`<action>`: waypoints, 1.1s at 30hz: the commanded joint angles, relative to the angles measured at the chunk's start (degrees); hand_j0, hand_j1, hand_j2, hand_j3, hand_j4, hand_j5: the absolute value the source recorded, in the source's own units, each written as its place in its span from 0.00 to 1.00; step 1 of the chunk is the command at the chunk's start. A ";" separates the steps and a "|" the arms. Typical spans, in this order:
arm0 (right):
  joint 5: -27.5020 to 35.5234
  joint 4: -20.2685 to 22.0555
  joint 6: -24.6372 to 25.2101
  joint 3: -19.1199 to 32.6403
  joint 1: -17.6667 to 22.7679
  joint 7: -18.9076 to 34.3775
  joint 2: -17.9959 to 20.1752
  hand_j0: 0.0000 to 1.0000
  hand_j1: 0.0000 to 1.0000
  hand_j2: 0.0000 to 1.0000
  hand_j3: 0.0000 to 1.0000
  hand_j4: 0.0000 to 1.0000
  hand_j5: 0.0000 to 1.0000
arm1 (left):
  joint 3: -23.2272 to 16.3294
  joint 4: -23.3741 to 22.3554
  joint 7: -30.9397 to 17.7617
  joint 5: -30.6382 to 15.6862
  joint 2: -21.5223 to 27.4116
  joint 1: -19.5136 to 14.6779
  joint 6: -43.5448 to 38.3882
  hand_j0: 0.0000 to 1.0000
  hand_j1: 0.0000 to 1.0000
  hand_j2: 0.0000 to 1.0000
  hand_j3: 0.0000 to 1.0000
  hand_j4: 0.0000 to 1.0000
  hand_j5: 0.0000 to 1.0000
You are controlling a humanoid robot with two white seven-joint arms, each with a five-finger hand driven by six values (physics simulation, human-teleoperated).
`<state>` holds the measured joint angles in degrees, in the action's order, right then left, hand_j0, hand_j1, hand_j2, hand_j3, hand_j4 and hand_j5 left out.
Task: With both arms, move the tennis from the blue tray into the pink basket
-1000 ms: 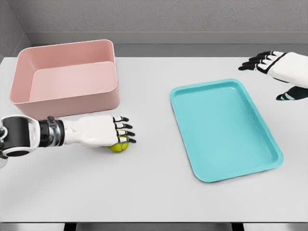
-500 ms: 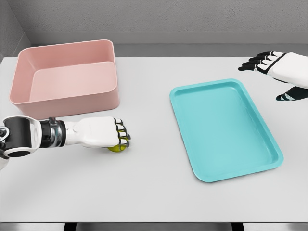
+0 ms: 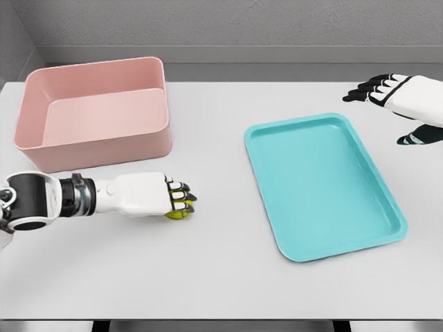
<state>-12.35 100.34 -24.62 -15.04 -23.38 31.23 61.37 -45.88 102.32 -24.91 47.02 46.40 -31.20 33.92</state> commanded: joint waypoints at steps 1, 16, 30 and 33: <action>0.22 0.03 0.10 0.01 0.00 -0.03 0.06 1.00 1.00 1.00 1.00 1.00 1.00 | -0.88 0.08 -1.45 -0.52 -0.34 0.00 1.08 0.38 0.38 0.38 0.38 0.38 0.38; 0.22 0.03 0.10 0.01 0.09 -0.03 0.15 1.00 1.00 1.00 1.00 1.00 1.00 | -1.49 -0.01 -0.84 -3.25 -1.84 -1.84 1.08 0.00 0.00 0.00 0.00 0.00 0.00; 0.22 0.03 0.10 0.01 0.09 -0.03 0.06 1.00 1.00 1.00 1.00 1.00 1.00 | -0.88 -0.01 -0.93 -10.19 -1.92 -9.49 1.08 0.00 0.00 0.00 0.00 0.00 0.00; 0.22 0.03 0.10 0.01 0.09 -0.03 0.06 1.00 1.00 1.00 1.00 1.00 1.00 | -0.88 -0.10 -0.93 -12.03 -1.84 -11.95 1.08 0.00 0.00 0.00 0.00 0.00 0.00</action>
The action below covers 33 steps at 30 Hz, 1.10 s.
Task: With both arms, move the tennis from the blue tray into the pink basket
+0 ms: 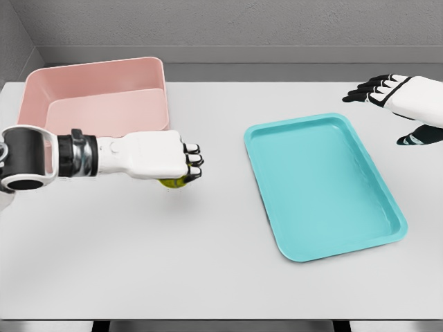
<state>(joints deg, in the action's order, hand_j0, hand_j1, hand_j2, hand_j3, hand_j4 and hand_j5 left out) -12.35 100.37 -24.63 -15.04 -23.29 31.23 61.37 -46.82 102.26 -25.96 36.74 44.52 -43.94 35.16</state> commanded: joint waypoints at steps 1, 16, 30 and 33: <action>0.22 0.01 0.11 0.01 0.00 -0.03 0.06 1.00 1.00 1.00 1.00 1.00 1.00 | 0.24 -0.05 0.12 -2.37 0.13 -0.26 -0.16 0.00 0.00 0.00 0.00 0.00 0.00; 0.22 -0.08 0.11 0.01 0.00 -0.03 0.06 1.00 1.00 1.00 1.00 1.00 1.00 | 6.83 -13.31 0.21 -7.91 3.12 -4.75 -0.16 0.00 0.00 0.00 0.00 0.00 0.00; 0.22 -0.08 0.11 0.01 0.09 -0.03 0.06 1.00 1.00 1.00 1.00 1.00 1.00 | 10.08 -31.86 -0.06 -5.01 -1.89 -6.59 -0.16 0.28 0.28 0.28 0.28 0.28 0.28; 0.22 -0.08 0.11 0.01 0.09 -0.03 0.06 1.00 1.00 1.00 1.00 1.00 1.00 | 10.08 -34.94 -0.06 -4.92 -4.26 -7.91 -0.16 1.00 1.00 1.00 1.00 1.00 1.00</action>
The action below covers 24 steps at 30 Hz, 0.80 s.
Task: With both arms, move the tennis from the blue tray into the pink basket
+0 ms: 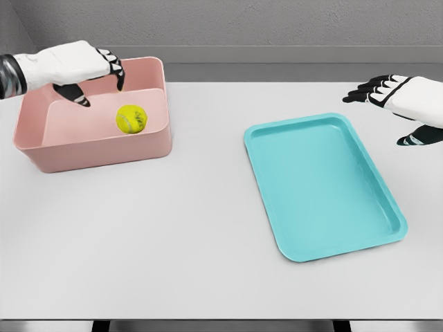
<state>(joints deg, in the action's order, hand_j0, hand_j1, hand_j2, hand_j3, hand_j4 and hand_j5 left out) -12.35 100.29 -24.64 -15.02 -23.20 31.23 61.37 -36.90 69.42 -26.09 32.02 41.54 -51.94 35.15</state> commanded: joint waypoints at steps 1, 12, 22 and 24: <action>0.22 0.00 0.11 -0.01 0.00 -0.03 0.07 1.00 1.00 1.00 1.00 1.00 1.00 | 0.16 -2.18 0.07 -0.30 -1.29 0.00 -0.15 1.00 1.00 1.00 1.00 1.00 1.00; 0.22 0.00 0.11 -0.01 0.00 -0.03 0.07 1.00 1.00 1.00 1.00 1.00 1.00 | 0.51 8.63 0.51 -9.78 8.38 2.81 -0.15 1.00 1.00 1.00 1.00 1.00 1.00; 0.22 0.00 0.11 0.08 0.09 -0.03 0.07 1.00 1.00 1.00 1.00 1.00 1.00 | 9.39 21.37 0.07 -18.23 16.29 14.77 -0.15 1.00 1.00 1.00 1.00 1.00 1.00; 0.22 0.00 0.11 0.08 0.09 -0.03 0.07 1.00 1.00 1.00 1.00 1.00 1.00 | 9.39 21.37 0.07 -18.40 16.29 15.03 -0.15 1.00 1.00 1.00 1.00 1.00 1.00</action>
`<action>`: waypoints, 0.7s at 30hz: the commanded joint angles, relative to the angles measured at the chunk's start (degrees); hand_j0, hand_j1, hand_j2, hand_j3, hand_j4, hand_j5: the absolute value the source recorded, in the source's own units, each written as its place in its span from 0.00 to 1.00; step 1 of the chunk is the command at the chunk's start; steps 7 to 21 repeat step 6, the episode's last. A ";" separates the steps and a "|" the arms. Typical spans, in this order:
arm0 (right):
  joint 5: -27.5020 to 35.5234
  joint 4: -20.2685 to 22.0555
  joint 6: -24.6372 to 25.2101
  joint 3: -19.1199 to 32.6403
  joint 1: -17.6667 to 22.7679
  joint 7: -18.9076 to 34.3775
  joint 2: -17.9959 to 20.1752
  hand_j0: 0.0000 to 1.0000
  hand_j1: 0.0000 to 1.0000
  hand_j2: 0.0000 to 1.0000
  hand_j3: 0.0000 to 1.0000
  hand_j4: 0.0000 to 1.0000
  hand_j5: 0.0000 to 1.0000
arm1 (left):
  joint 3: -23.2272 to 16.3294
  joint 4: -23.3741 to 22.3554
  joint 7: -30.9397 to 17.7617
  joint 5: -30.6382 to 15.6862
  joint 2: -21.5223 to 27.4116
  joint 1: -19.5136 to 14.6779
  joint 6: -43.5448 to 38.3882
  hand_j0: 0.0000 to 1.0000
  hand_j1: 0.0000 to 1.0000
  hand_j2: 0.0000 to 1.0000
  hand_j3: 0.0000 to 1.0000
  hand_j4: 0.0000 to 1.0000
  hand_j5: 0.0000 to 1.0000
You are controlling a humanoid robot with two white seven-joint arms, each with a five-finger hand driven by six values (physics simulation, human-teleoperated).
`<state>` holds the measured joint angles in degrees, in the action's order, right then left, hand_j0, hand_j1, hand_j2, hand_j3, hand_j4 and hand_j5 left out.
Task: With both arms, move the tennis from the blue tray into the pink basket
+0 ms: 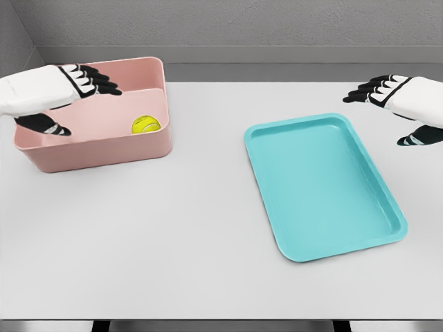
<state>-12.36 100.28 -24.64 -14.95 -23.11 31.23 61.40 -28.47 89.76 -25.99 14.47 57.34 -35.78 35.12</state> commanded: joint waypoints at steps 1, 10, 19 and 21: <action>0.23 0.01 0.12 0.01 0.00 -0.03 0.04 1.00 1.00 1.00 1.00 1.00 1.00 | 1.05 1.03 -0.03 -0.85 0.58 0.27 -0.12 1.00 1.00 1.00 1.00 1.00 1.00; 0.23 0.01 0.12 0.01 0.00 -0.03 0.12 1.00 1.00 1.00 1.00 1.00 1.00 | 1.49 1.12 -0.21 -0.85 1.54 0.45 -0.12 1.00 1.00 1.00 1.00 1.00 1.00; 0.23 0.01 0.12 0.01 0.00 -0.03 0.12 1.00 1.00 1.00 1.00 1.00 1.00 | 1.49 1.12 -0.21 -0.85 1.54 0.45 -0.12 1.00 1.00 1.00 1.00 1.00 1.00; 0.23 0.01 0.12 0.01 0.00 -0.03 0.12 1.00 1.00 1.00 1.00 1.00 1.00 | 1.49 1.12 -0.21 -0.85 1.54 0.45 -0.12 1.00 1.00 1.00 1.00 1.00 1.00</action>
